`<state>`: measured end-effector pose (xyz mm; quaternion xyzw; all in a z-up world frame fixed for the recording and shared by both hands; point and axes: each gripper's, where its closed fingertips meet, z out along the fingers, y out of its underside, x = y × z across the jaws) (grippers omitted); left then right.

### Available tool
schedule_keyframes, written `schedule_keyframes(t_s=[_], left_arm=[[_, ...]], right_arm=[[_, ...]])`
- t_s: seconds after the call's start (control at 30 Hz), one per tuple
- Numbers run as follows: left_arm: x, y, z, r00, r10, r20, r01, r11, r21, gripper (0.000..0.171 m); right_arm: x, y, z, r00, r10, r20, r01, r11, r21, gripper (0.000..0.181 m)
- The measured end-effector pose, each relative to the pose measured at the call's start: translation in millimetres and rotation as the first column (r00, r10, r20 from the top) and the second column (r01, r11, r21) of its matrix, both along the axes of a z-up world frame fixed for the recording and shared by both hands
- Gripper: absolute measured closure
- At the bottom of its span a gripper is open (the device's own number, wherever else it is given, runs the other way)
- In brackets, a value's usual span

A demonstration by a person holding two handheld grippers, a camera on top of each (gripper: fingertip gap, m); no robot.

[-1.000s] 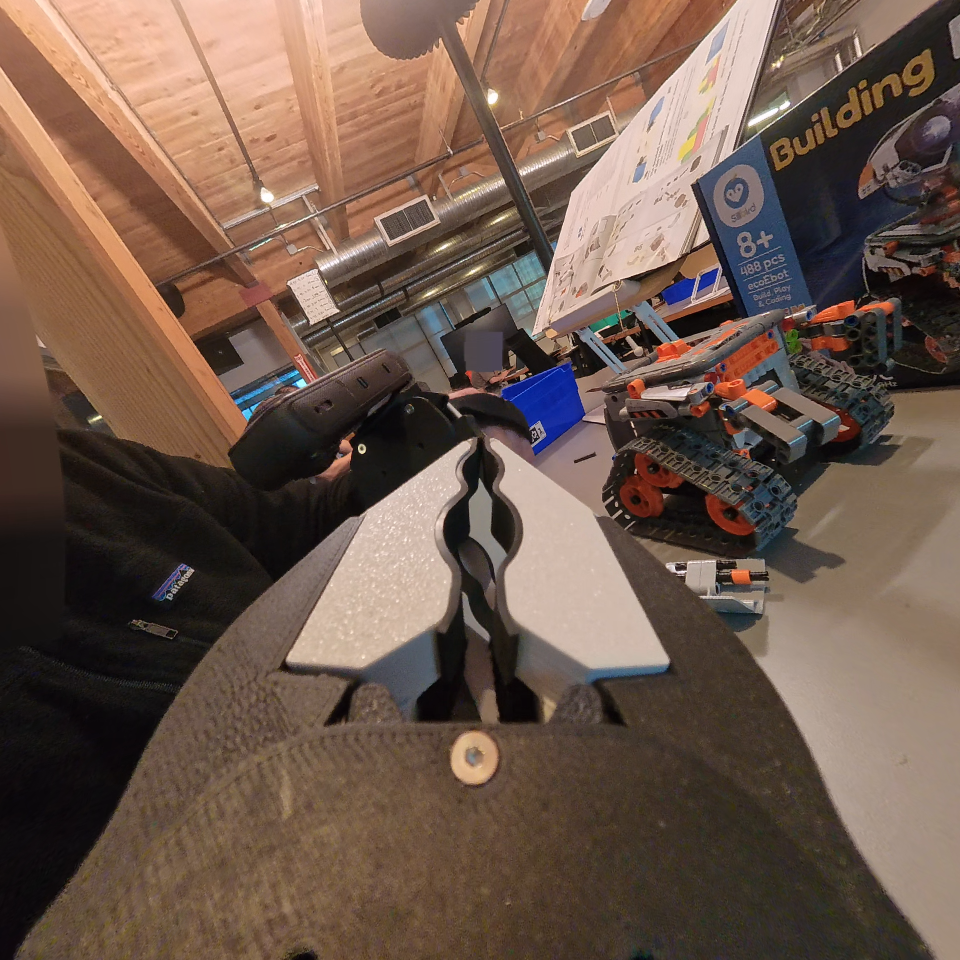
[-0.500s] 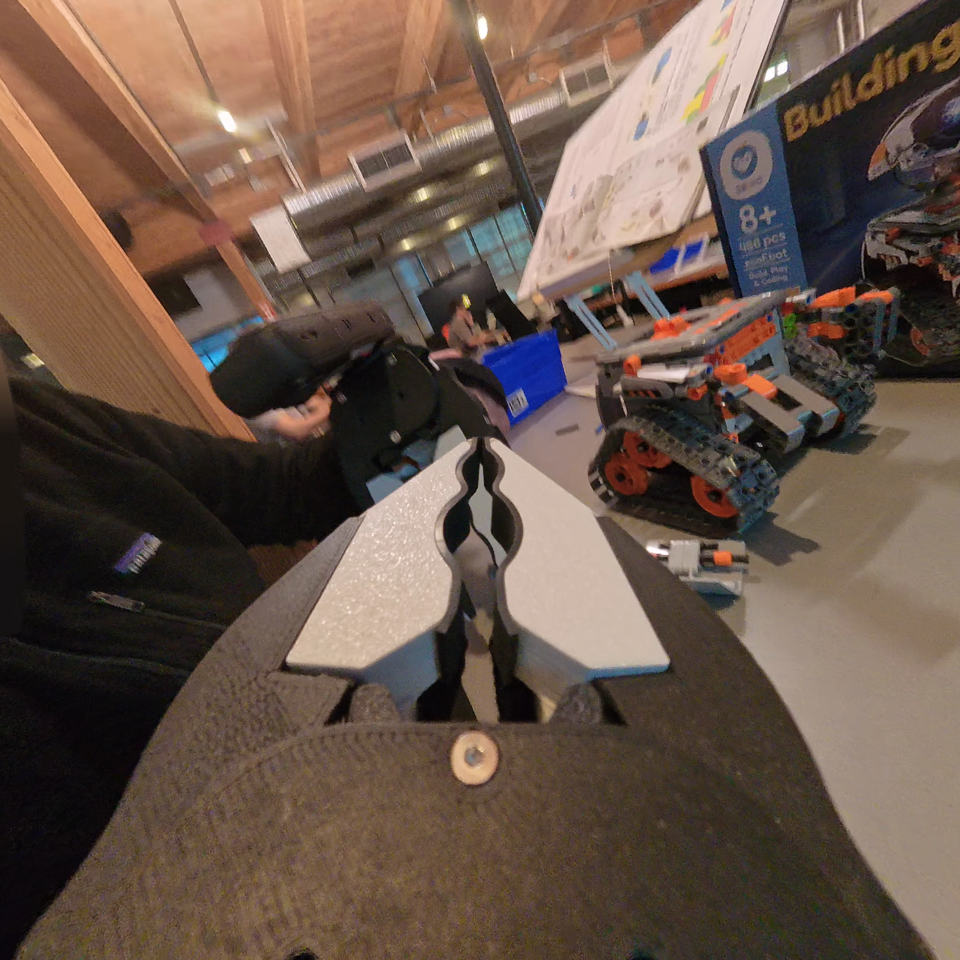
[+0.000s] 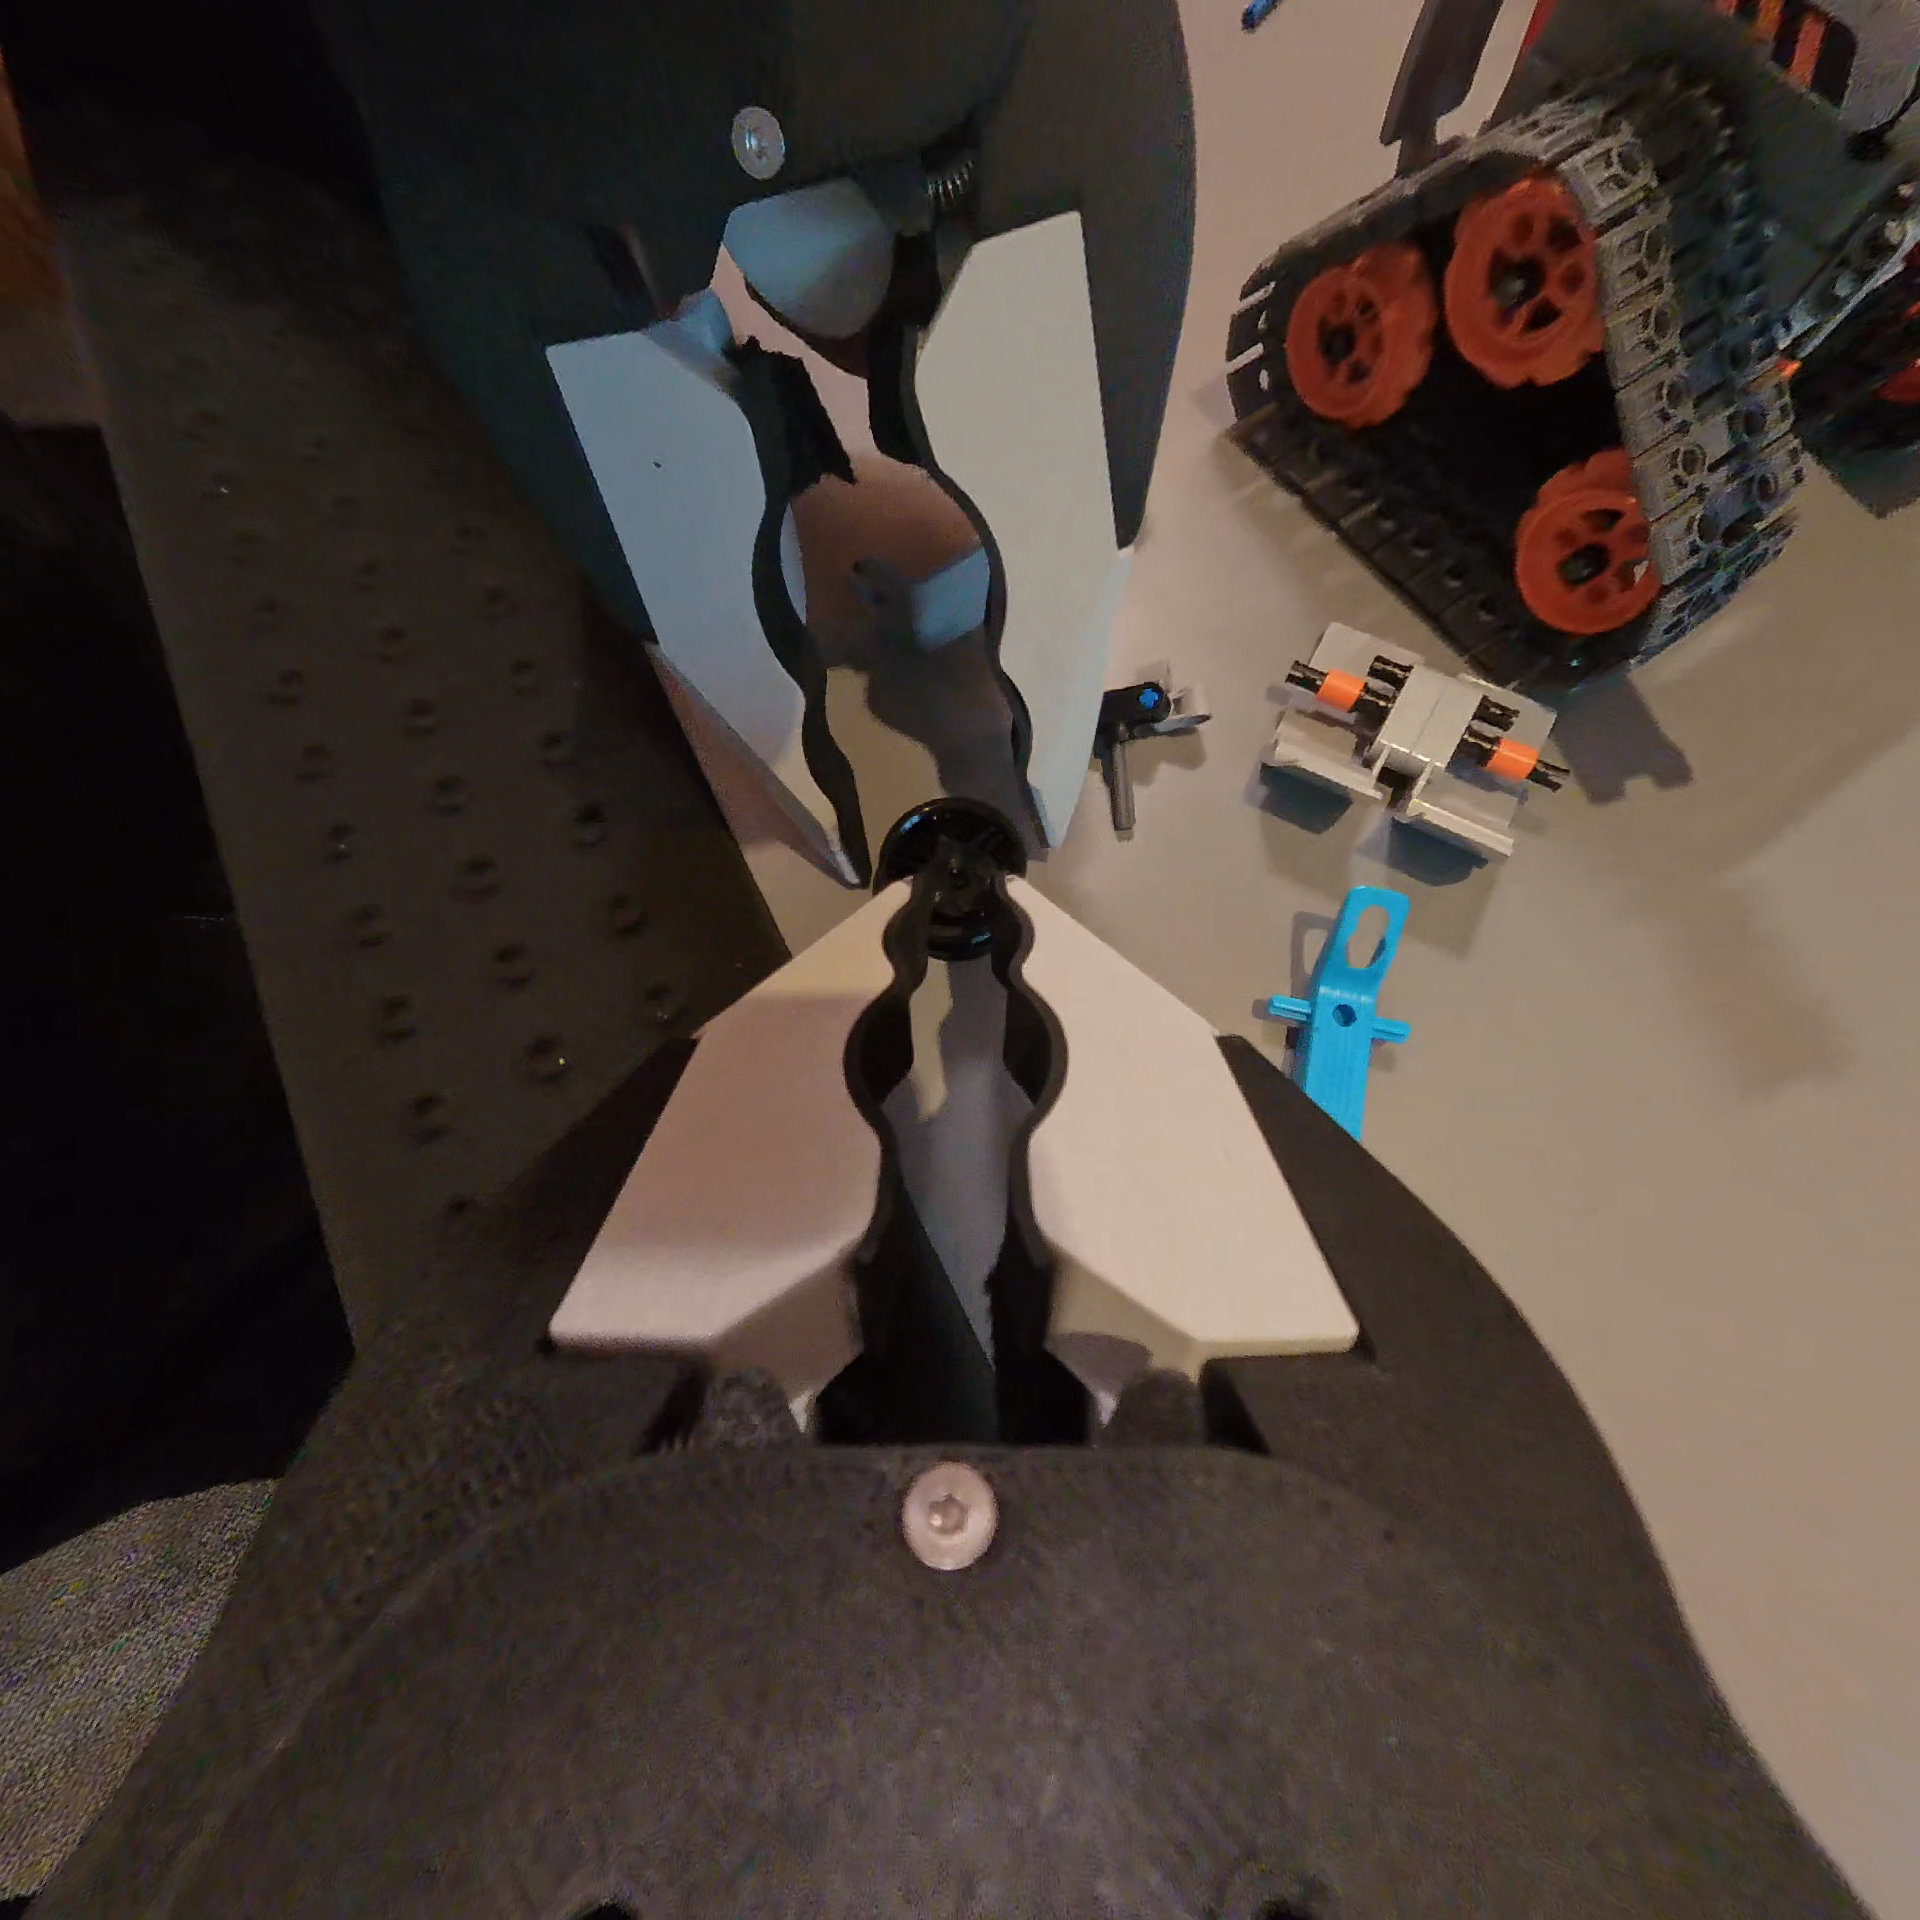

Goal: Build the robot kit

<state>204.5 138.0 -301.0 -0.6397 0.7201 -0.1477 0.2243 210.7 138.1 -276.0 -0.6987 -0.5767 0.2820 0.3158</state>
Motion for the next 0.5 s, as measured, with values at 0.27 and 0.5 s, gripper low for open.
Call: schedule_keyframes(t_s=[0.27,0.5], left_arm=[[0.6,-0.2,-3.3,1.0,-0.005,0.009,0.006,0.999,-0.033,0.143],[0.7,-0.4,-3.2,1.0,-0.009,0.009,0.009,0.999,-0.034,0.142]], right_arm=[[-4.7,-2.7,-6.0,0.999,0.029,0.038,-0.028,1.0,-0.013,0.176],[-6.6,-3.1,-5.7,0.999,0.036,0.033,-0.035,0.999,-0.021,0.174]])
